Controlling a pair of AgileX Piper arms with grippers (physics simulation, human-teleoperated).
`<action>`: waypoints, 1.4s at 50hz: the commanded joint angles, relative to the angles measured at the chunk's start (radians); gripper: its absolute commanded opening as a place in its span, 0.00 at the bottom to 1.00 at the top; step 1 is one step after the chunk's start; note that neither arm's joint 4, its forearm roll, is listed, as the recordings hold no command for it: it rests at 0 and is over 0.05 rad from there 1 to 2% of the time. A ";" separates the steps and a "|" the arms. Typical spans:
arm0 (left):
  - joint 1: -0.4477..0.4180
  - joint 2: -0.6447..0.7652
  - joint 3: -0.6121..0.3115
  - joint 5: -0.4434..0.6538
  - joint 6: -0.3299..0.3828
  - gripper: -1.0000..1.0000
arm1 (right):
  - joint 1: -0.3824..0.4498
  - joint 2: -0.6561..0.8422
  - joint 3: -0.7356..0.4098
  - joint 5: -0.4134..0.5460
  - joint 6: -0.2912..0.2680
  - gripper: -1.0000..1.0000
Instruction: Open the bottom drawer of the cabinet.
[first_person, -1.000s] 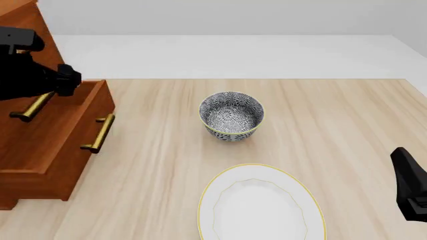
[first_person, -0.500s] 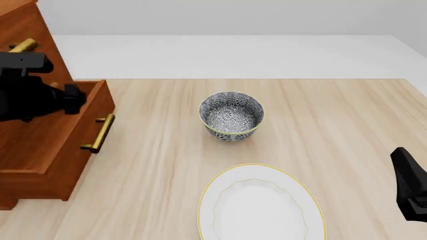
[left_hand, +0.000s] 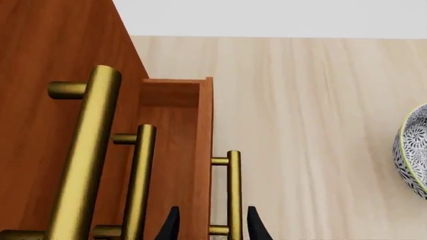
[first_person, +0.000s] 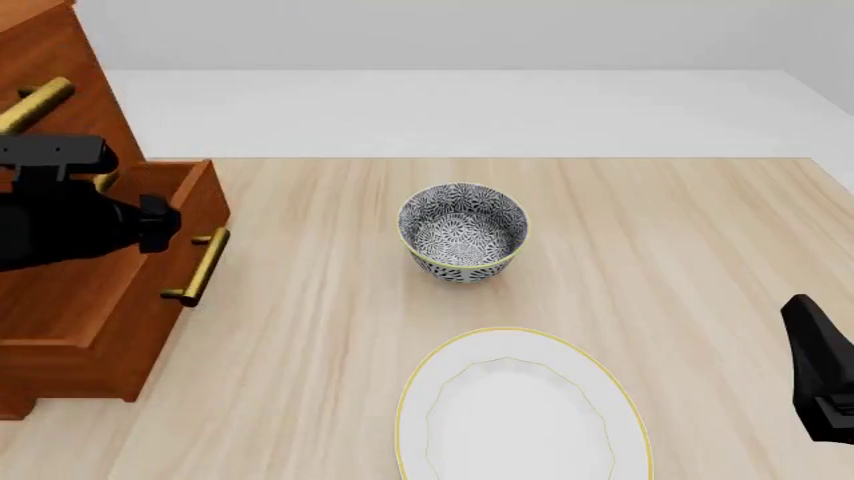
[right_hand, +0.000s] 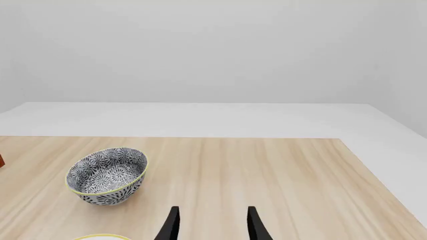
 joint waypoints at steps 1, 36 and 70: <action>-0.006 0.001 0.028 -0.014 -0.017 1.00 | 0.000 0.000 0.000 0.000 0.000 1.00; -0.017 0.065 0.079 -0.080 -0.072 1.00 | 0.000 0.000 0.000 0.000 0.000 1.00; -0.078 0.101 0.080 -0.096 -0.127 1.00 | 0.000 0.000 0.000 0.000 0.000 1.00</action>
